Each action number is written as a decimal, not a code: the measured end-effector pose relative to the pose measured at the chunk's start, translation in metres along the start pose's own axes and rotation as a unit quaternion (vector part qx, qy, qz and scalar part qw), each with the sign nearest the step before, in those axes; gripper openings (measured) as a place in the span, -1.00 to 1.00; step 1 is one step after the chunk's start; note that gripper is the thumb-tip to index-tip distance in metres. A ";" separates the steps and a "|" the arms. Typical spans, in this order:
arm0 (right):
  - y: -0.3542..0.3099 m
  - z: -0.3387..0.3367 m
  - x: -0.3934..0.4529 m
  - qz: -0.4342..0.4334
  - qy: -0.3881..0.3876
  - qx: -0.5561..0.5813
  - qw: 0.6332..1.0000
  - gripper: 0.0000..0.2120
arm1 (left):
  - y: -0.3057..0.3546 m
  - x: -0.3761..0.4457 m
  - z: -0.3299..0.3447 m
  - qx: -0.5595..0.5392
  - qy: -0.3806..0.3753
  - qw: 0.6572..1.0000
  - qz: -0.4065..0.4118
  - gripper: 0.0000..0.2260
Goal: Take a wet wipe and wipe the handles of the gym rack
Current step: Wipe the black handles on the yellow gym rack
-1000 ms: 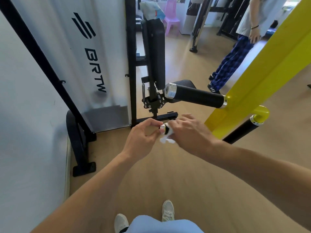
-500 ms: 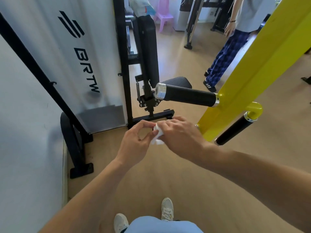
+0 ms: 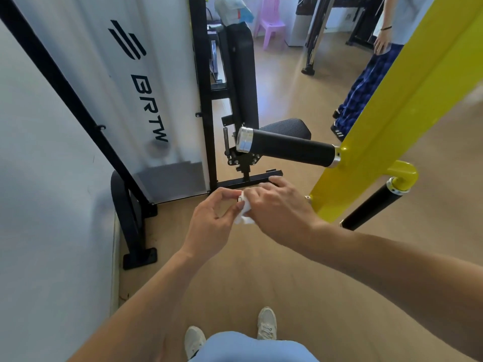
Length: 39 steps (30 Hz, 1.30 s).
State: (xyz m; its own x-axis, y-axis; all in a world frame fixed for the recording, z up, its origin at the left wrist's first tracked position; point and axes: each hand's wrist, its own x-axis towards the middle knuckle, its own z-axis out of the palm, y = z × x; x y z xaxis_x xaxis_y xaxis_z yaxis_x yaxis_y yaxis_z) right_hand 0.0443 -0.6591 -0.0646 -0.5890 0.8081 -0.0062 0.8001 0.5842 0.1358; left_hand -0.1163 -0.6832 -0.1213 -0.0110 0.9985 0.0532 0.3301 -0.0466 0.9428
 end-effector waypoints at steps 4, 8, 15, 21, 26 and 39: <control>0.010 -0.001 -0.005 0.036 -0.038 -0.023 0.998 -0.78 | -0.003 0.003 -0.002 0.013 -0.007 1.000 0.001 -0.89; 0.030 -0.014 -0.032 0.096 -0.113 -0.213 0.966 -0.75 | -0.003 0.004 0.000 0.017 -0.004 1.000 -0.008 -0.90; 0.020 -0.003 -0.012 0.011 -0.019 -0.024 0.999 -0.76 | 0.001 0.004 0.005 -0.003 -0.010 1.000 -0.022 -0.89; 0.024 0.014 -0.017 0.011 0.056 -0.023 0.998 -0.60 | 0.003 0.005 0.004 -0.013 0.014 1.000 -0.024 -0.87; 0.061 0.011 -0.062 -0.120 0.148 -0.061 0.980 -0.64 | 0.003 0.004 0.016 -0.009 0.084 0.995 -0.045 -0.85; 0.129 0.074 -0.176 0.428 0.132 0.691 0.568 -0.79 | 0.081 -0.010 0.128 -0.012 -0.023 0.989 0.145 -0.78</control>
State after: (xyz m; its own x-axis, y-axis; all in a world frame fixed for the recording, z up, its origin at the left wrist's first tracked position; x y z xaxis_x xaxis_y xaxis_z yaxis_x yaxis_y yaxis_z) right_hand 0.2597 -0.7200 -0.1195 0.2324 0.9072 -0.3507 0.0239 -0.3658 -0.9304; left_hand 0.0311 -0.6934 -0.0876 0.1243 0.9432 0.3080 0.2900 -0.3314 0.8978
